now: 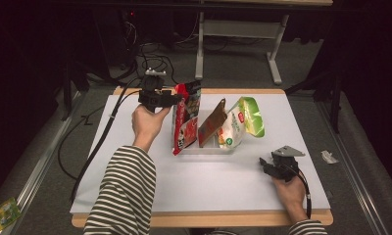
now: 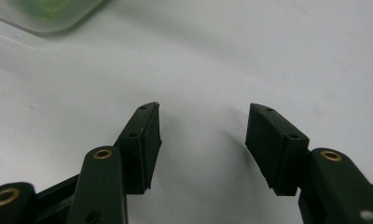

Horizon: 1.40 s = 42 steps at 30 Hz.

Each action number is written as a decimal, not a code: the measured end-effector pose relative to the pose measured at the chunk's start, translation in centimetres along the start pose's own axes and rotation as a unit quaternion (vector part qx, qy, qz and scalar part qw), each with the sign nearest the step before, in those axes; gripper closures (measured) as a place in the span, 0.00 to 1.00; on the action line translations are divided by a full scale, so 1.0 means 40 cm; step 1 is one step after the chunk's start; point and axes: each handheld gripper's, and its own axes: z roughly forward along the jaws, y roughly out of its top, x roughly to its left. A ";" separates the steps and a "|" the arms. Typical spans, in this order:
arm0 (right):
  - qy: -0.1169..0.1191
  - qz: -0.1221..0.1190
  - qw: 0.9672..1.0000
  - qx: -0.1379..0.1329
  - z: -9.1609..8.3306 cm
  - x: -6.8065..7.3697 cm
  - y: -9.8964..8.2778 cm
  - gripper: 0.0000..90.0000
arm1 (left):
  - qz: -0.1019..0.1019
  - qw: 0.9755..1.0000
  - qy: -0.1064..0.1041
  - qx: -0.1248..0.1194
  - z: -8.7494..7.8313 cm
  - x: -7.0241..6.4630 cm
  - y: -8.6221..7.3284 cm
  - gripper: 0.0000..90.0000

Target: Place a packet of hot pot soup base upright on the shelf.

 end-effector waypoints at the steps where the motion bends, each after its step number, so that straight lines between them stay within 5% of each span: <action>1: 0.000 0.000 1.000 0.000 0.000 0.000 0.000 0.50 | 0.002 1.000 0.002 0.001 0.003 -0.001 0.006 0.57; 9: 0.000 0.000 1.000 0.001 -0.001 0.000 0.000 0.50 | -0.006 1.000 -0.006 0.021 0.046 -0.003 0.045 0.64; 18: 0.000 0.001 1.000 0.001 -0.001 0.002 0.000 0.50 | 0.025 0.998 -0.002 0.055 0.074 -0.032 0.068 0.89; 23: 0.000 -0.002 1.000 0.000 -0.001 0.001 0.000 0.50 | 0.048 0.997 0.020 0.065 0.068 -0.049 0.071 0.99; 28: 0.001 0.000 1.000 0.000 -0.001 0.001 0.000 0.50 | 0.051 0.998 0.029 0.039 0.064 -0.057 0.068 1.00; 32: 0.000 0.000 1.000 0.001 -0.001 0.001 0.000 0.50 | 0.052 0.998 0.032 -0.013 0.047 -0.061 0.064 1.00; 37: -0.002 -0.003 1.000 -0.001 -0.001 0.002 0.000 0.50 | 0.072 0.993 0.039 -0.090 0.030 -0.069 0.006 1.00; 42: -0.002 -0.003 1.000 -0.002 -0.001 0.002 0.000 0.50 | 0.081 0.990 0.025 -0.116 0.024 -0.068 -0.065 1.00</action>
